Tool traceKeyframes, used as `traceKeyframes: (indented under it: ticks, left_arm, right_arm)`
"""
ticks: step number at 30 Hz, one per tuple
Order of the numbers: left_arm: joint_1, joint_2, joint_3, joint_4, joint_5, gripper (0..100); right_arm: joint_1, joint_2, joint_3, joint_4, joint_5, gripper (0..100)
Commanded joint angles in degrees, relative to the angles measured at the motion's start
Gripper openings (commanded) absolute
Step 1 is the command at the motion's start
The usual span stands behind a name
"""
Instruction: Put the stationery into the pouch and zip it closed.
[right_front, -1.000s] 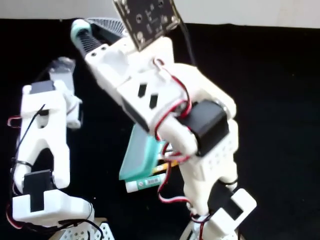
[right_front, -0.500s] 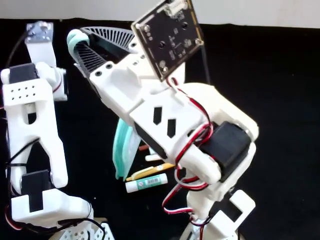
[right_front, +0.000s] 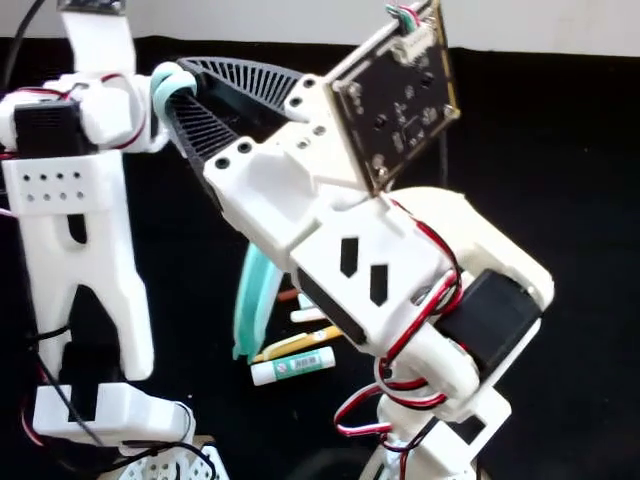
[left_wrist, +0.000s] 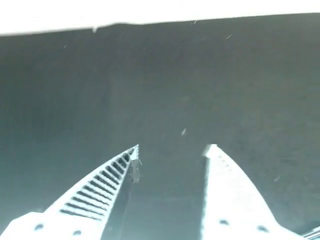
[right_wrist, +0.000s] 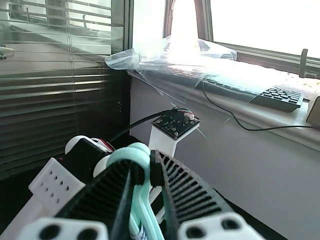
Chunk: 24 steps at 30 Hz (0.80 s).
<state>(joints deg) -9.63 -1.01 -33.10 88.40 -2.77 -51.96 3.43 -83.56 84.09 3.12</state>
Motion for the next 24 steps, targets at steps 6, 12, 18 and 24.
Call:
traceKeyframes:
  ticks: [6,12,18,24]
  left_arm:
    - [6.4,-0.3,-7.8,1.3,0.5,25]
    - [7.5,-0.8,-8.7,7.4,0.4,25]
    - [8.7,-0.9,-13.5,12.6,0.4,25]
    - [11.6,-4.7,-10.3,12.8,0.2,25]
  right_arm:
    - [-0.7,-0.6,-1.3,0.0,-0.4,0.9]
    - [-0.4,-0.5,-6.2,0.0,-0.4,0.8]
    - [0.7,-0.2,-7.6,0.0,-0.4,0.8]
    - [2.1,-0.2,-7.8,-0.3,-0.4,0.8]
